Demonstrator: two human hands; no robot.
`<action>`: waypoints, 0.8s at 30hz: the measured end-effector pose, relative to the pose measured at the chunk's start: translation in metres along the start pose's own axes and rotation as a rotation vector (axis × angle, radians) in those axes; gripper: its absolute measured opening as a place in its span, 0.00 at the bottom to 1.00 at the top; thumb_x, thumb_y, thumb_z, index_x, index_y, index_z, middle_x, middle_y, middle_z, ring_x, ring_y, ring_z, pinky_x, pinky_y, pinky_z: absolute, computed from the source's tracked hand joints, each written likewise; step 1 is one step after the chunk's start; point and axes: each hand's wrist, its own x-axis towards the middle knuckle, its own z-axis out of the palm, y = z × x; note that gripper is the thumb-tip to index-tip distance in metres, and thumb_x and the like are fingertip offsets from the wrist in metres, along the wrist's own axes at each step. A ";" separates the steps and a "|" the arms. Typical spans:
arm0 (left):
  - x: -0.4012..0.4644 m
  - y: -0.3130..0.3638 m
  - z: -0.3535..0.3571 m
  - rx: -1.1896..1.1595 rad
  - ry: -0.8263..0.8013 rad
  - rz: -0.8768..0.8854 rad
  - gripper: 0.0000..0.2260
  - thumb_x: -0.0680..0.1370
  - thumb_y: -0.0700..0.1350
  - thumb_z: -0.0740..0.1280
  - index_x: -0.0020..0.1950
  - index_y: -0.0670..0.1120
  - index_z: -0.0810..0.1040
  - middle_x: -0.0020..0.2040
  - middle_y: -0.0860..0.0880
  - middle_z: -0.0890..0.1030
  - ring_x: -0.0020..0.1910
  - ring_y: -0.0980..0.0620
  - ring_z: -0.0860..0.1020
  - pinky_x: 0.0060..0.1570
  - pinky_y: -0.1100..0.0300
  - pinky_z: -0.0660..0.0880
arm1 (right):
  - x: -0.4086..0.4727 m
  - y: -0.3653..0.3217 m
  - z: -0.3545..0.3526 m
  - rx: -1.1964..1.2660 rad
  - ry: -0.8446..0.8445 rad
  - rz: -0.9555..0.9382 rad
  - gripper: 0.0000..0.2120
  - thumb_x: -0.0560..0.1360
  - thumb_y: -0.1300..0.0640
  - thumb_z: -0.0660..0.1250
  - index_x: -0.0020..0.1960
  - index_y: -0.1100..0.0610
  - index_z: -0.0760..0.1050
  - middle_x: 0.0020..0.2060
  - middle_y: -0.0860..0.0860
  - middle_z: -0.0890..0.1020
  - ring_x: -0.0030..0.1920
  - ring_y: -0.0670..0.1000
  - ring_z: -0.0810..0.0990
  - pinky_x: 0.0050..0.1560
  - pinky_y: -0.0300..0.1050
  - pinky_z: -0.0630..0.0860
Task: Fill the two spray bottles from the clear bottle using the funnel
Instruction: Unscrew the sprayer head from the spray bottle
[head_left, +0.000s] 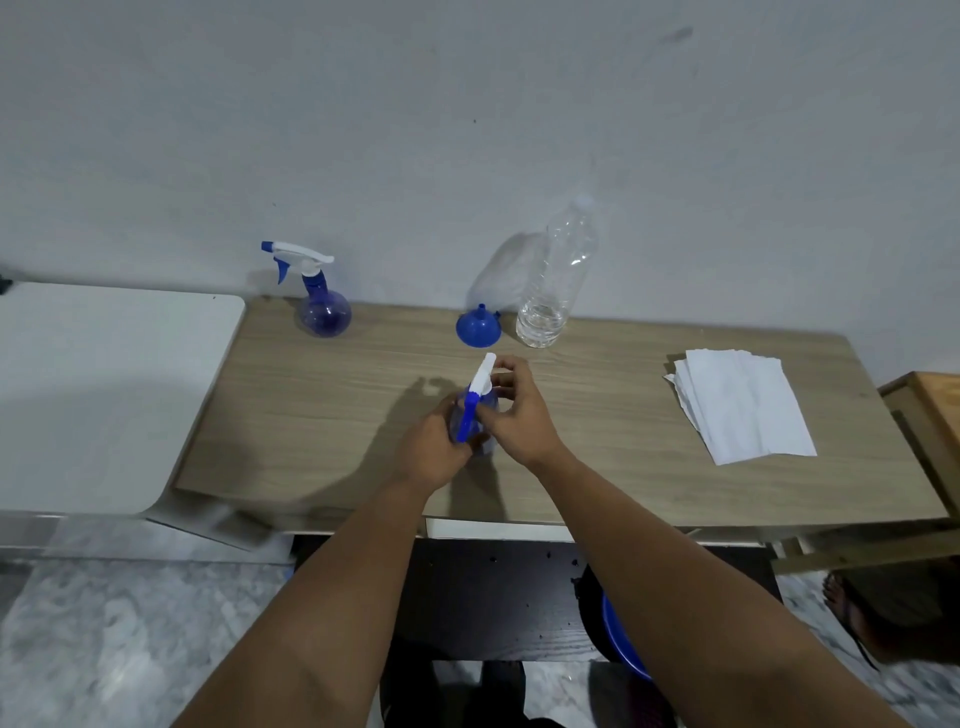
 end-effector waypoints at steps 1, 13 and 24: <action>0.000 -0.001 0.000 0.003 0.012 0.001 0.21 0.71 0.48 0.71 0.63 0.58 0.73 0.46 0.54 0.83 0.44 0.52 0.81 0.47 0.52 0.80 | 0.001 0.001 0.001 -0.008 0.005 -0.017 0.19 0.73 0.61 0.73 0.62 0.51 0.75 0.55 0.50 0.82 0.56 0.49 0.81 0.57 0.40 0.76; 0.010 -0.014 0.004 0.022 -0.018 -0.019 0.17 0.70 0.54 0.73 0.56 0.62 0.74 0.44 0.58 0.82 0.43 0.56 0.82 0.44 0.54 0.80 | -0.002 -0.010 0.006 0.023 -0.008 0.026 0.22 0.73 0.60 0.71 0.66 0.49 0.76 0.57 0.49 0.82 0.58 0.46 0.80 0.59 0.40 0.77; 0.005 -0.001 -0.005 -0.008 0.024 0.012 0.22 0.75 0.50 0.73 0.67 0.54 0.71 0.52 0.56 0.81 0.43 0.59 0.79 0.41 0.73 0.73 | 0.005 -0.014 -0.001 0.027 0.139 -0.027 0.13 0.73 0.67 0.74 0.56 0.58 0.83 0.54 0.54 0.84 0.56 0.51 0.83 0.60 0.43 0.77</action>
